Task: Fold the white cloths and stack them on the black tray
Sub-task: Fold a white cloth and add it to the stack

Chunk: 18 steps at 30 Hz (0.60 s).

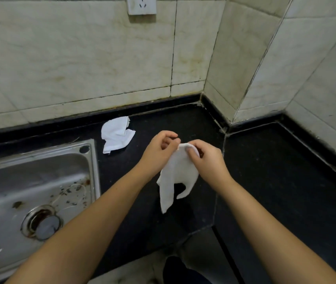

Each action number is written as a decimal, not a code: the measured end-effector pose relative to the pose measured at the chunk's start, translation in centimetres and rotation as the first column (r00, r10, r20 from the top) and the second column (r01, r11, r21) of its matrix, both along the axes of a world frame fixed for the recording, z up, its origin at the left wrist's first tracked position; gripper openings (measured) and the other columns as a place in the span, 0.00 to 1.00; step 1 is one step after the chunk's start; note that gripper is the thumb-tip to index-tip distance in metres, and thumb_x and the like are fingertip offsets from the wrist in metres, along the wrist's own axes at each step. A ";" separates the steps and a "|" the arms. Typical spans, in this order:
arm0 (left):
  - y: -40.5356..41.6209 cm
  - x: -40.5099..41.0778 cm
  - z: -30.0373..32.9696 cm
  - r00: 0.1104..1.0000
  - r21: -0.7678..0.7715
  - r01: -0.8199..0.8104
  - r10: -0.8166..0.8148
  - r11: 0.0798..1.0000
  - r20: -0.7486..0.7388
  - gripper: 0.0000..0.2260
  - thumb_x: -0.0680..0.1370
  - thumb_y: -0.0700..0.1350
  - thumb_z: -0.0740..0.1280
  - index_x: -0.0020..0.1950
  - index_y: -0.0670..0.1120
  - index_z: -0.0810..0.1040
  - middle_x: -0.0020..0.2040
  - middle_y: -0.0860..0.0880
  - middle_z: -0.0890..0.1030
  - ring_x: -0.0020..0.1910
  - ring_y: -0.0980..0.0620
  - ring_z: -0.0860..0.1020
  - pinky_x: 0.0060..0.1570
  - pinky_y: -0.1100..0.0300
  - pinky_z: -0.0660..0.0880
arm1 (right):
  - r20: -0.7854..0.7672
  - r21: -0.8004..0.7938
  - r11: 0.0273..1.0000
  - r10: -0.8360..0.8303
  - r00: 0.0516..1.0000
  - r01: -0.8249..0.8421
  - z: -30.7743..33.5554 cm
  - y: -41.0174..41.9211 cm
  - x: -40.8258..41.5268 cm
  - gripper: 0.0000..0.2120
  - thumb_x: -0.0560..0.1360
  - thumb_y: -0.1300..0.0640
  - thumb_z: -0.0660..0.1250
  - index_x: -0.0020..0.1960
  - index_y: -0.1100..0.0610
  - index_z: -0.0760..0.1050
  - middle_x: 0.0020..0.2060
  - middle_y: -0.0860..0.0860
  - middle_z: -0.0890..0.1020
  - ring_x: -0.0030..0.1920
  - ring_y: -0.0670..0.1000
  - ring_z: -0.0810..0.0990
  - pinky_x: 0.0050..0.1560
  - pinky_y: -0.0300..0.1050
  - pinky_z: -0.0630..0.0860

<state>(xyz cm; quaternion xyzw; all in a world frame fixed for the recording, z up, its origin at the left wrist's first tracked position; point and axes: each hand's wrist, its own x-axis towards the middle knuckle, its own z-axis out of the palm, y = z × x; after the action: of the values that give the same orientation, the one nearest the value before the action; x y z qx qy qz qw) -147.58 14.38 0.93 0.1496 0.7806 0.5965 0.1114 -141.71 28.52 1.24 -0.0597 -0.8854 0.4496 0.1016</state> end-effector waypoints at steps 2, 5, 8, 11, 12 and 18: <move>-0.1 0.3 0.4 0.986 -0.071 0.117 -0.124 0.991 -0.111 0.09 0.76 0.50 0.66 0.56 0.54 0.74 0.54 0.51 0.75 0.52 0.59 0.75 0.41 0.78 0.71 | 0.045 0.021 0.999 0.026 0.999 -0.027 1.1 0.0 -0.5 0.08 0.78 0.58 0.62 0.52 0.55 0.79 0.44 0.50 0.81 0.46 0.47 0.79 0.47 0.42 0.75; -0.4 0.5 1.1 0.965 -0.170 0.176 -0.204 0.970 -0.167 0.09 0.75 0.51 0.67 0.54 0.53 0.74 0.49 0.54 0.78 0.47 0.59 0.76 0.37 0.73 0.73 | 0.088 0.078 0.996 0.046 0.995 -0.053 2.0 0.2 -1.3 0.08 0.76 0.58 0.63 0.52 0.56 0.79 0.45 0.50 0.81 0.47 0.48 0.79 0.49 0.45 0.76; -0.4 -0.4 1.0 0.911 -0.299 0.015 -0.136 0.954 -0.389 0.03 0.78 0.46 0.64 0.46 0.50 0.76 0.37 0.54 0.76 0.36 0.58 0.73 0.36 0.68 0.68 | 0.084 0.092 0.994 0.049 0.995 -0.057 2.0 0.9 -2.0 0.07 0.77 0.58 0.62 0.50 0.54 0.79 0.42 0.49 0.80 0.43 0.45 0.77 0.42 0.38 0.72; -0.1 -2.0 1.2 0.909 -0.231 -0.079 -0.025 0.970 -0.417 0.06 0.78 0.43 0.63 0.42 0.51 0.74 0.33 0.55 0.73 0.33 0.58 0.70 0.34 0.73 0.66 | 0.104 0.153 0.986 0.055 0.993 -0.071 1.8 2.3 -2.9 0.06 0.77 0.57 0.63 0.48 0.54 0.79 0.41 0.49 0.80 0.41 0.44 0.75 0.39 0.36 0.69; -0.1 -2.6 1.4 0.916 -0.193 -0.110 0.025 0.975 -0.400 0.06 0.78 0.43 0.63 0.41 0.51 0.74 0.33 0.55 0.73 0.33 0.59 0.70 0.33 0.73 0.65 | 0.107 0.142 0.989 0.028 0.994 -0.043 1.8 3.1 -3.3 0.06 0.77 0.57 0.64 0.48 0.54 0.80 0.42 0.49 0.81 0.42 0.46 0.77 0.41 0.37 0.71; -1.1 -6.6 2.7 0.946 -0.013 -0.235 0.226 0.972 -0.234 0.07 0.77 0.45 0.65 0.39 0.45 0.77 0.33 0.52 0.77 0.33 0.59 0.74 0.38 0.62 0.71 | 0.054 0.085 0.993 -0.084 0.995 0.080 4.1 7.6 -6.1 0.06 0.77 0.59 0.63 0.46 0.52 0.78 0.41 0.49 0.81 0.45 0.52 0.79 0.45 0.45 0.74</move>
<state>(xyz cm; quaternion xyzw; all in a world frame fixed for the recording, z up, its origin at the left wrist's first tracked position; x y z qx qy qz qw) -154.22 13.24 3.62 0.1233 0.8125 0.5679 -0.0475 -147.77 36.17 5.35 -0.1047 -0.9027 0.4059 0.0968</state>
